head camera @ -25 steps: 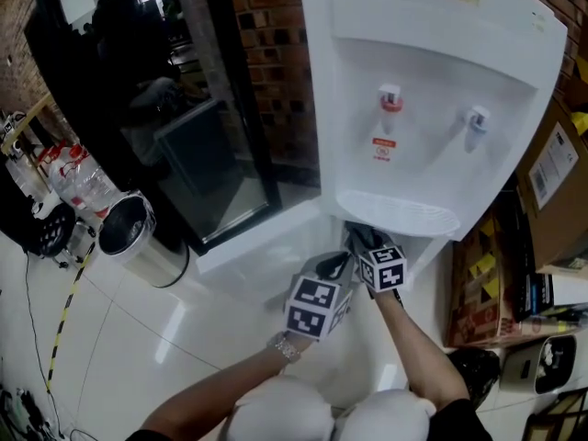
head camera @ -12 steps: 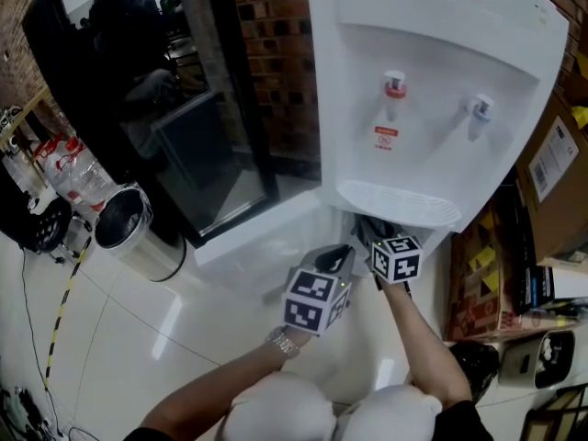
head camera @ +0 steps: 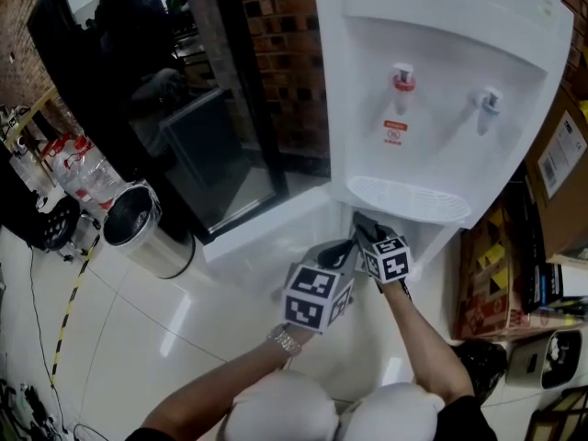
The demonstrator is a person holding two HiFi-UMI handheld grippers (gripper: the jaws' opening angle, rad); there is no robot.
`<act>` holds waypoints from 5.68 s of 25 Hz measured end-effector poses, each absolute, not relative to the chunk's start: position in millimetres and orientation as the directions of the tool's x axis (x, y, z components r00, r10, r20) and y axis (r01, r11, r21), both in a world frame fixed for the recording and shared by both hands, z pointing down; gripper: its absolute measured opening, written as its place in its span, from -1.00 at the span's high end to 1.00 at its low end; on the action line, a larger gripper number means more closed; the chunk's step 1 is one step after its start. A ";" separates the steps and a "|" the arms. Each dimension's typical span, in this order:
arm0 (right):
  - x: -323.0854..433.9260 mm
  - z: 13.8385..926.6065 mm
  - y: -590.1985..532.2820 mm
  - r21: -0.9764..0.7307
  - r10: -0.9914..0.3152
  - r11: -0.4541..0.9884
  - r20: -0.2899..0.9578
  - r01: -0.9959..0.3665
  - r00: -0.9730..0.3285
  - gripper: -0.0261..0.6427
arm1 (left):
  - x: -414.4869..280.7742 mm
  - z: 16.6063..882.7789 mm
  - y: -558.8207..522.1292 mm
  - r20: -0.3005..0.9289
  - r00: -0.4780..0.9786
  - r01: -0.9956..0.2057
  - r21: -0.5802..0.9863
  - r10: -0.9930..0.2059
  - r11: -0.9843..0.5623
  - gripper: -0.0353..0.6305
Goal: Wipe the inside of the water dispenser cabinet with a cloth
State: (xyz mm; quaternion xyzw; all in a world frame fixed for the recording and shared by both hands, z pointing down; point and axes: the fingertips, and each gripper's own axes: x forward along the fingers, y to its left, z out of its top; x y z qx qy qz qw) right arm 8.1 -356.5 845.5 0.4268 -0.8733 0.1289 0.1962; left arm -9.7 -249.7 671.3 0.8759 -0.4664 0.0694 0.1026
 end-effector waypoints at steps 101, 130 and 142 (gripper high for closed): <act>65.5 963.0 -382.2 0.115 -0.586 0.581 0.747 -0.806 -0.315 0.86 | -1.4 701.3 -244.9 0.288 0.599 -0.799 0.149 -0.747 -0.583 0.82; 33.8 931.1 -396.5 0.193 -0.662 0.594 0.668 -0.781 -0.339 0.86 | -8.7 692.4 -238.9 0.282 0.594 -0.803 0.145 -0.753 -0.579 0.82; 50.3 969.1 -400.0 0.148 -0.611 0.573 0.732 -0.806 -0.300 0.86 | -0.5 696.0 -234.5 0.285 0.620 -0.781 0.142 -0.731 -0.608 0.82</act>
